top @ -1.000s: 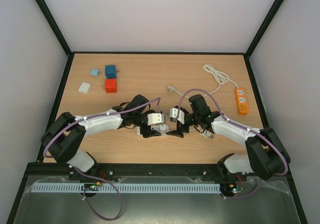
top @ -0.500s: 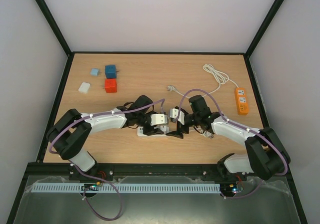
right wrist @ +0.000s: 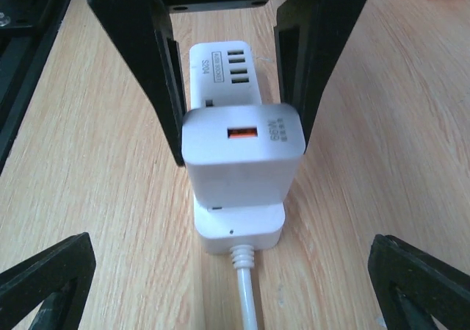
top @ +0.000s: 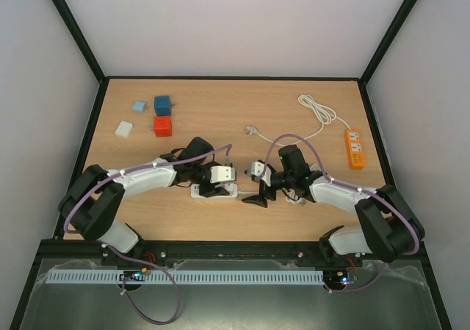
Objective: Pull the plug off the socket
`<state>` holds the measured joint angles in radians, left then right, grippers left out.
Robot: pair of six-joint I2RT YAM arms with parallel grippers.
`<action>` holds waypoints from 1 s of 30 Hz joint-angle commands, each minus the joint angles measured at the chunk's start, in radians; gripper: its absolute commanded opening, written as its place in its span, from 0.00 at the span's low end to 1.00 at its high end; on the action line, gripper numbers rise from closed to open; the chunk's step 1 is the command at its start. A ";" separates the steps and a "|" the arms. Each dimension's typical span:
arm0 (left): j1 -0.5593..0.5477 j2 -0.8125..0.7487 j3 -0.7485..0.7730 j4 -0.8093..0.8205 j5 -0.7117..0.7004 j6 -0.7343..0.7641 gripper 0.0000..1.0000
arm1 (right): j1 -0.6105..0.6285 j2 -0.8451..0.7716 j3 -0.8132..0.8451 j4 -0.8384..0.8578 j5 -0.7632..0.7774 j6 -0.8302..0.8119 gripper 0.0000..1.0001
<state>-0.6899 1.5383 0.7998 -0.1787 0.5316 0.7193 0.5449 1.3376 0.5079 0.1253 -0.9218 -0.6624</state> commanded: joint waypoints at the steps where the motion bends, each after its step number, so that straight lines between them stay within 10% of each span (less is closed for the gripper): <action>1: 0.029 -0.058 -0.036 -0.030 0.053 0.063 0.40 | 0.031 0.022 -0.035 0.139 -0.036 0.075 1.00; 30: 0.035 -0.108 -0.091 -0.024 0.056 0.065 0.37 | 0.202 0.348 -0.055 0.525 0.118 0.158 0.78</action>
<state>-0.6605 1.4555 0.7181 -0.1951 0.5602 0.7681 0.7284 1.6581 0.4423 0.5556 -0.8097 -0.5148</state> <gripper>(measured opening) 0.536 0.806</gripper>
